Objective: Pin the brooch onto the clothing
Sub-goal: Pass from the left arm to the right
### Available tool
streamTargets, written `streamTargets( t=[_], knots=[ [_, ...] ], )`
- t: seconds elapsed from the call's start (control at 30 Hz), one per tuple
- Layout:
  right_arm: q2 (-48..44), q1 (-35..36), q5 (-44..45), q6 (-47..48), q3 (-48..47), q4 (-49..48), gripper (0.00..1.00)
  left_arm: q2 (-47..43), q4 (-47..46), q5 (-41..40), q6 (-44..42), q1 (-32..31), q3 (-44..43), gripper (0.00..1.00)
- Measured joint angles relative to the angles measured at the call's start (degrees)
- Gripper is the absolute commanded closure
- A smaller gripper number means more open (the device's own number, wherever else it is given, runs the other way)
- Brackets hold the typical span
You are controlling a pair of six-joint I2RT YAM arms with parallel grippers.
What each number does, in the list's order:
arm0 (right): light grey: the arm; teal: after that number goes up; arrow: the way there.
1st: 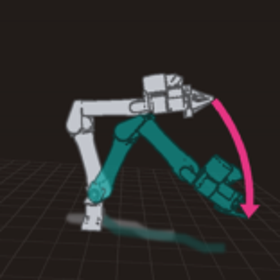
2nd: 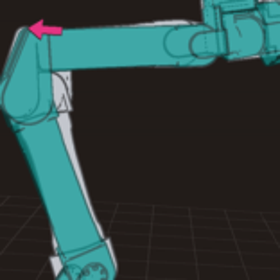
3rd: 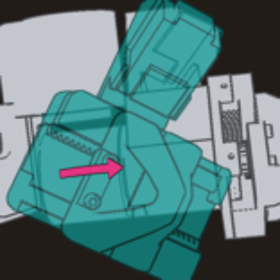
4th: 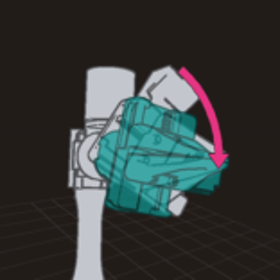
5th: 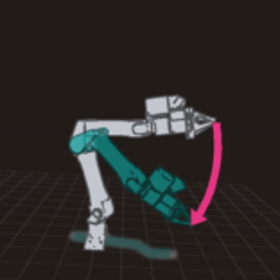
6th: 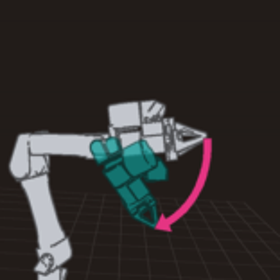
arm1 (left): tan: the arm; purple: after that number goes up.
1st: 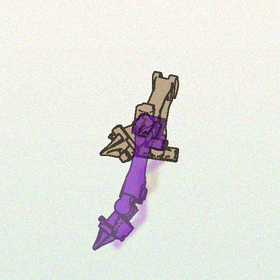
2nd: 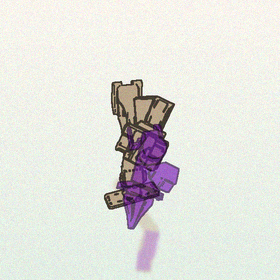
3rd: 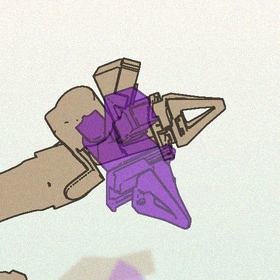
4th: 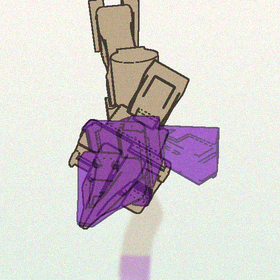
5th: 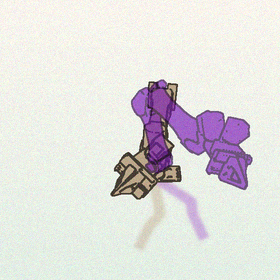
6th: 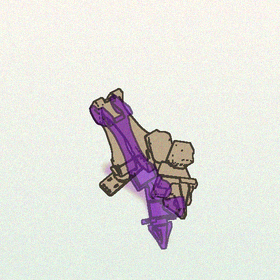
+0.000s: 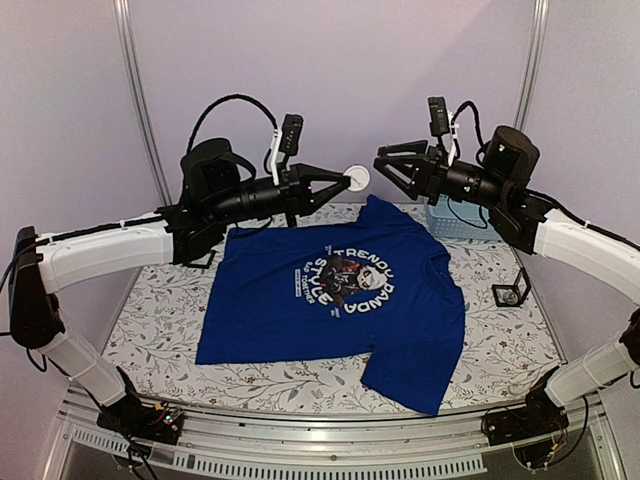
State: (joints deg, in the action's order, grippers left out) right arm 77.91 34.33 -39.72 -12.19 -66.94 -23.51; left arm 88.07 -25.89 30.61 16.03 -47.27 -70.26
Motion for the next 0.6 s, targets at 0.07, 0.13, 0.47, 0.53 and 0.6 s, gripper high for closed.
streamTargets(
  t=[0.07,0.13,0.47,0.53,0.6],
  knots=[
    [0.55,0.22,-1.16,-2.93,0.37,0.22,0.57,0.00,-0.70,-0.02,-0.02,-0.04,0.11,1.00],
    [0.70,0.59,-1.99,-5.05,0.37,0.04,0.64,0.00,-1.36,-0.02,0.00,-0.11,0.35,1.00],
    [2.69,1.75,-4.15,-8.72,0.37,-0.55,0.77,0.00,-2.08,-0.02,0.00,-0.26,0.79,1.00],
    [3.15,1.79,-4.50,-9.07,0.39,-0.55,0.84,0.00,-2.10,-0.11,0.02,-0.26,0.79,1.00],
    [3.34,1.95,-4.79,-9.05,0.39,-0.55,0.87,0.00,-2.12,-0.26,0.00,-0.26,0.79,1.00]
  ],
)
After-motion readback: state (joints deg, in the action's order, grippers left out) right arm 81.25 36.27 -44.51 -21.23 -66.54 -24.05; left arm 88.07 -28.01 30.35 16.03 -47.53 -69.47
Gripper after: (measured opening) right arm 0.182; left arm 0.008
